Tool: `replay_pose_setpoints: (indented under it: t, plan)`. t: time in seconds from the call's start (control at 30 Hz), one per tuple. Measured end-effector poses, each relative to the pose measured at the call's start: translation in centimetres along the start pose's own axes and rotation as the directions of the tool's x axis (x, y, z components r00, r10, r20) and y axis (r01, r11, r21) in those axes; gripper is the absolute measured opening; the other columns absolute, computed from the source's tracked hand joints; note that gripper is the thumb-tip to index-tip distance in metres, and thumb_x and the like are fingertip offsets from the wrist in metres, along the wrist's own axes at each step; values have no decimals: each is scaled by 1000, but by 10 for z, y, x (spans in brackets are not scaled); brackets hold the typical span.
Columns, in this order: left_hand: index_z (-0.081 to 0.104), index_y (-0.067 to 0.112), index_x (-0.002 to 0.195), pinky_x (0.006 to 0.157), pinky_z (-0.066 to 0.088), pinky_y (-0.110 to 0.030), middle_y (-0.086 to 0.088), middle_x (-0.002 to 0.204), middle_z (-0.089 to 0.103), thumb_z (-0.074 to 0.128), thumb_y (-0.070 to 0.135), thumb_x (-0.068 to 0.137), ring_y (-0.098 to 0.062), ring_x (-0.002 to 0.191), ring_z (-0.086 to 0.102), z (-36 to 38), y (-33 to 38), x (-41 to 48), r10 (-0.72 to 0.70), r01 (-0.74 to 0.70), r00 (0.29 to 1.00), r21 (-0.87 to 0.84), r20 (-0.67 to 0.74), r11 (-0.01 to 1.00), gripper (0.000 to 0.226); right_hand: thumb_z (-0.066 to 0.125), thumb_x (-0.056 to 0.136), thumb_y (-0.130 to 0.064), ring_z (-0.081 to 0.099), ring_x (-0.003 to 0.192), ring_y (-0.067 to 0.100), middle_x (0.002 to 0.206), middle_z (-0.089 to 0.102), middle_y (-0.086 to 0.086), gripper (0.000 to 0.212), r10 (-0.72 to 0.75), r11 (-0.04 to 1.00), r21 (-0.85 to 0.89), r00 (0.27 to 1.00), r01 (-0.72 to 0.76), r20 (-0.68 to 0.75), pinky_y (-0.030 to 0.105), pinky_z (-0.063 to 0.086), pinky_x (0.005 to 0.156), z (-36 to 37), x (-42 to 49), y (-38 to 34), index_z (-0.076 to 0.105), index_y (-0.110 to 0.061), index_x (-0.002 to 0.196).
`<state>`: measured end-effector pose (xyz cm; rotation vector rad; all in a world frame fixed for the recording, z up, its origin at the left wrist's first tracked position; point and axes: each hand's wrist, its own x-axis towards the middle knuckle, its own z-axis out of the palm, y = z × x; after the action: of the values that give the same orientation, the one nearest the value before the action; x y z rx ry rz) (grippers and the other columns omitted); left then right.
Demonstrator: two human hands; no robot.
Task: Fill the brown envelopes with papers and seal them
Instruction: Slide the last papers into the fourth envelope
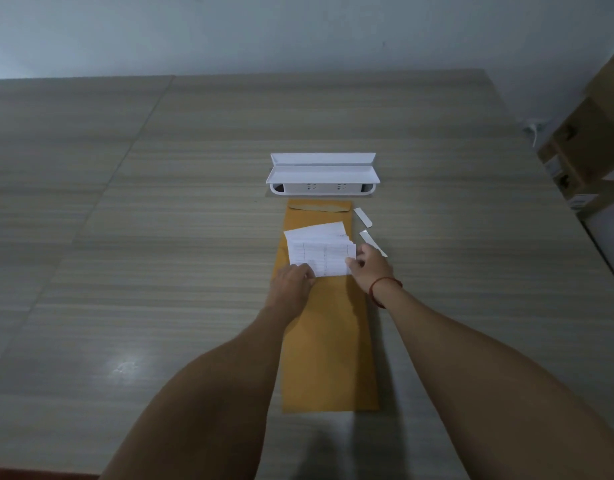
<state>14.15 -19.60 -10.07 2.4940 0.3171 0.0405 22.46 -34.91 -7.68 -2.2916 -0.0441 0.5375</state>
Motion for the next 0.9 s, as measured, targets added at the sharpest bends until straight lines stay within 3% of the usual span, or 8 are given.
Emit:
replay_pose_setpoints:
  t: [0.23, 0.37, 0.47, 0.6, 0.7, 0.8, 0.83, 0.9]
  plan:
    - [64, 5, 92, 79, 38, -34, -13, 92, 62, 54, 14, 92, -30, 94, 53, 7, -4, -7, -41, 41, 999, -22, -16, 999, 13, 49, 97, -23, 59, 107, 29, 112, 66, 7, 11, -22, 974, -223, 996, 40, 83, 43, 41, 102, 0, 6, 6, 53, -13, 101]
    - [63, 6, 91, 78, 40, -34, -12, 92, 64, 54, 14, 92, -29, 94, 55, 9, -3, -7, -68, 68, 998, -33, -6, 997, 12, 50, 96, -28, 57, 111, 30, 113, 66, 7, 23, -20, 946, -319, 991, 63, 135, 39, 40, 101, 3, 6, 8, 57, -15, 114]
    - [63, 6, 95, 78, 37, -31, -12, 95, 64, 52, 15, 93, -29, 98, 53, 7, -2, -6, -70, 70, 997, -2, 30, 998, 14, 52, 93, -36, 56, 114, 29, 113, 67, 0, 29, 18, 968, -252, 991, 17, 136, 39, 42, 100, 6, 7, 14, 58, -24, 118]
    - [61, 9, 98, 83, 42, -38, -10, 97, 63, 50, 18, 94, -29, 99, 52, 3, 2, -3, -36, 34, 997, 31, 73, 999, 15, 52, 93, -36, 54, 92, 22, 79, 54, -13, 34, -3, 1000, -19, 998, 4, 56, 36, 42, 92, 7, 9, 10, 58, -19, 121]
    - [60, 10, 99, 86, 42, -40, -9, 102, 61, 48, 19, 95, -28, 104, 49, 1, 4, -2, -77, 74, 996, 61, 48, 995, 16, 48, 97, -29, 56, 106, 27, 102, 61, 0, 34, -9, 992, -127, 998, 16, 57, 37, 40, 99, 5, 7, 7, 56, -15, 127]
    - [59, 11, 101, 88, 40, -40, -8, 109, 59, 46, 21, 97, -27, 110, 46, 0, 4, -2, -122, 120, 992, 89, 25, 989, 17, 48, 97, -32, 55, 110, 34, 94, 56, 2, 12, -13, 968, -247, 995, 38, 103, 33, 38, 87, 4, 6, 15, 55, -25, 90]
    - [60, 11, 102, 88, 41, -39, -8, 109, 59, 46, 21, 97, -27, 110, 46, 1, 4, -2, -123, 120, 992, 93, 31, 988, 18, 48, 96, -33, 56, 107, 35, 92, 55, 1, 17, -13, 965, -259, 994, 41, 109, 31, 37, 82, 5, 6, 17, 51, -26, 81]
    - [60, 12, 103, 89, 41, -38, -8, 108, 60, 46, 22, 97, -26, 111, 46, 1, 4, -3, -124, 119, 991, 95, 54, 988, 18, 49, 95, -36, 56, 104, 34, 96, 59, 5, 15, -17, 967, -249, 992, 48, 127, 32, 39, 79, 7, 6, 16, 52, -26, 83]
